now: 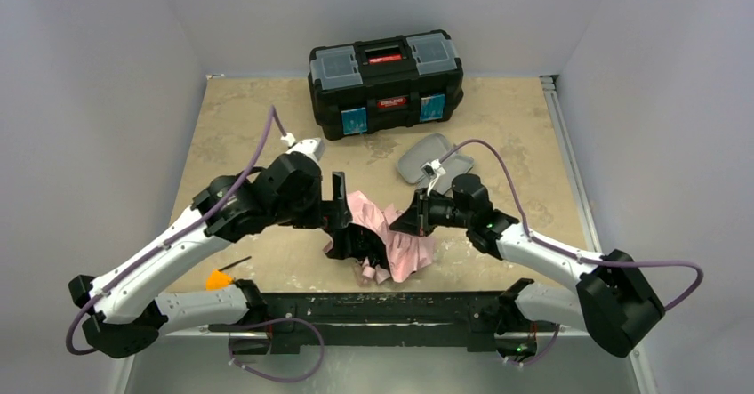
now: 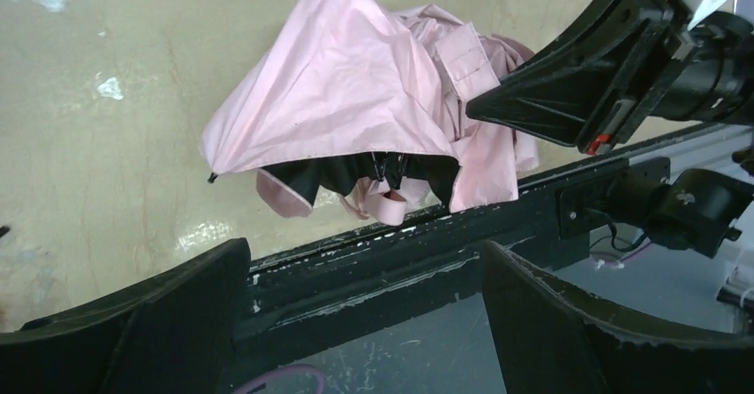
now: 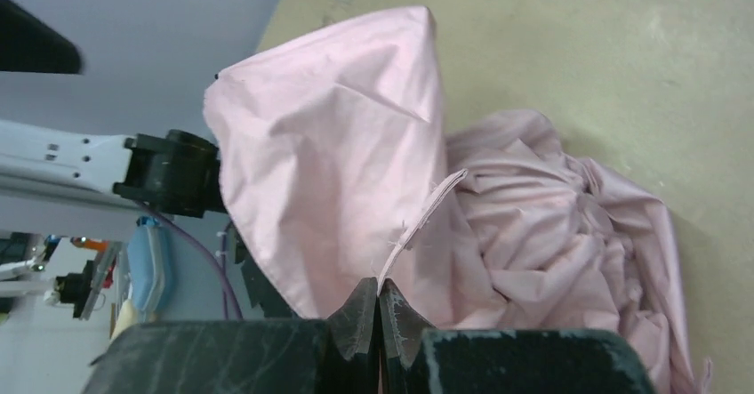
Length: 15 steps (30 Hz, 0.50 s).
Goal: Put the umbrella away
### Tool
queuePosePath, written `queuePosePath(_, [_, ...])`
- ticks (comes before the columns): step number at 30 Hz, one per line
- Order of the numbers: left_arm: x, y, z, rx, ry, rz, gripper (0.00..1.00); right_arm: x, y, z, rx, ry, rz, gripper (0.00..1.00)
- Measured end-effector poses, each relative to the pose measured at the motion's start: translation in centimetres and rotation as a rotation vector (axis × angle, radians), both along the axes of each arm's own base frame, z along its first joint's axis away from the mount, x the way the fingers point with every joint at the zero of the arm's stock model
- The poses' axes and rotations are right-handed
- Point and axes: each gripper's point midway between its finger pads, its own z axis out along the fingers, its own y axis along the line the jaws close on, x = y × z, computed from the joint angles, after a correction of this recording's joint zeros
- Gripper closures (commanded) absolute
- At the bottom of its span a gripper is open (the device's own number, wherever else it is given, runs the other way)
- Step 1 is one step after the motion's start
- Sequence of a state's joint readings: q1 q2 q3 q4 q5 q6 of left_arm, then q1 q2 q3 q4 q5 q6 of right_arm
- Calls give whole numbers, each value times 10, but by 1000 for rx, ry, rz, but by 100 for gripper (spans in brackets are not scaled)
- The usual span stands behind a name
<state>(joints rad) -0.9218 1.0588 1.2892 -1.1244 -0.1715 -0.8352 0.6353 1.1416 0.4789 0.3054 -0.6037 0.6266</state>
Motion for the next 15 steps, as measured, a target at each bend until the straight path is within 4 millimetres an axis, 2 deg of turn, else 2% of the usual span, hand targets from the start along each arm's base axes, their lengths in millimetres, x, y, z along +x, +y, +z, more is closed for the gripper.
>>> queuePosePath(2, [1, 9, 9, -1, -10, 56, 10, 2, -4, -14, -35, 29, -25, 100])
queuePosePath(5, [-1, 30, -1, 34, -2, 154, 27, 5, -9, -28, -84, 53, -57, 100])
queuePosePath(7, [-6, 41, -29, 65, 26, 204, 36, 5, -12, -35, -111, 62, -71, 100])
queuePosePath(10, [-10, 45, -79, 108, 78, 230, 39, 3, -18, -49, -151, 84, -91, 100])
queuePosePath(13, [-1, 30, -117, 142, 111, 228, 39, -4, -27, -69, -195, 131, -106, 100])
queuePosePath(15, [12, 14, -129, 154, 114, 218, 40, -12, -33, -83, -219, 170, -114, 100])
